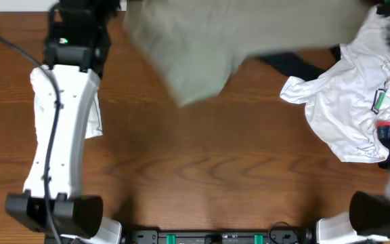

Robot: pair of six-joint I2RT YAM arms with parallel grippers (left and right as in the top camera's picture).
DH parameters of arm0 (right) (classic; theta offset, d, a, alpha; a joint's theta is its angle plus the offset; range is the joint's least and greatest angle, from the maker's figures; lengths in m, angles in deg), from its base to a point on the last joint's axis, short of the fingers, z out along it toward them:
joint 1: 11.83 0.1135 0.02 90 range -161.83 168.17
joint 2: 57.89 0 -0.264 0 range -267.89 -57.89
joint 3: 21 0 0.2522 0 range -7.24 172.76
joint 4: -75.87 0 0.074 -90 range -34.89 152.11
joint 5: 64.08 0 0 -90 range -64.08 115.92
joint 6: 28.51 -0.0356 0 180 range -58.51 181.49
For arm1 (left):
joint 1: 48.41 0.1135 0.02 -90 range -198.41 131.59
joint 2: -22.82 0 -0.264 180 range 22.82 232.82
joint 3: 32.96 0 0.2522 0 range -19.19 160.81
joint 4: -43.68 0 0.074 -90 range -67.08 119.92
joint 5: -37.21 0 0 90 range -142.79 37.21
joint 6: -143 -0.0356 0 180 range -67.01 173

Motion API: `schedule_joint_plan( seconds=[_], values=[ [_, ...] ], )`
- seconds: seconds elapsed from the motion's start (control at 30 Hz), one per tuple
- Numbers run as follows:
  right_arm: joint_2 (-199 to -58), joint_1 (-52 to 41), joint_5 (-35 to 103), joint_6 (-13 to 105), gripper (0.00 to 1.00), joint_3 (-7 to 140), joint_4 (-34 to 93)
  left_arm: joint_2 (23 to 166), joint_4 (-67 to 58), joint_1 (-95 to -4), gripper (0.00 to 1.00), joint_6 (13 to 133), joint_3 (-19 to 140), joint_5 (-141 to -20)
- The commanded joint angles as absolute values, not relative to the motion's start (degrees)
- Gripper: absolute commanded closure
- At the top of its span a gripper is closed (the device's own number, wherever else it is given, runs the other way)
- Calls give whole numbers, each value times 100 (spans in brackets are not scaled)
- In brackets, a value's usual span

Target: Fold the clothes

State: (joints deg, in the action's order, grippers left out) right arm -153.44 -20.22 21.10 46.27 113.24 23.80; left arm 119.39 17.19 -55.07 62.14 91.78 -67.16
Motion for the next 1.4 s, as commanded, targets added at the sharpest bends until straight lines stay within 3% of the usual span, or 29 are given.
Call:
schedule_joint_plan(
  seconds=[0.0,0.33,0.5,0.63,0.8,1.0,1.07,1.1,1.37],
  values=[
    [-15062,-2039,2366,4553,99,11904,2026,11352,1354,-5496,94,6050,9786,-6777],
    [-15167,-1853,2458,4629,99,11667,-1136,11312,-3337,-5491,94,6052,9618,-6773],
    [-15167,-1855,2442,4743,99,11250,-2092,11483,-4847,-5491,93,6050,9198,-6773],
    [-15167,-1855,2442,4839,98,11012,-2529,11533,-5363,-5491,91,6050,8951,-6390],
    [-15167,-1855,2442,4959,88,10699,-3069,11529,-5970,-5491,91,6052,8929,-6244],
    [-15165,-1855,2440,4981,91,10306,-3051,11529,-6690,-5491,89,6055,8920,-6484],
    [-15167,-1855,2442,4981,91,10251,-3005,11518,-6690,-5491,75,6055,8914,-6532],
    [-15167,-1855,2442,4981,91,10249,-2988,11518,-6687,-5491,73,6055,8914,-6545],
    [-15165,-1851,2943,5324,91,10249,-2872,11520,-6685,-5491,72,6052,8914,-6541]
  ],
)
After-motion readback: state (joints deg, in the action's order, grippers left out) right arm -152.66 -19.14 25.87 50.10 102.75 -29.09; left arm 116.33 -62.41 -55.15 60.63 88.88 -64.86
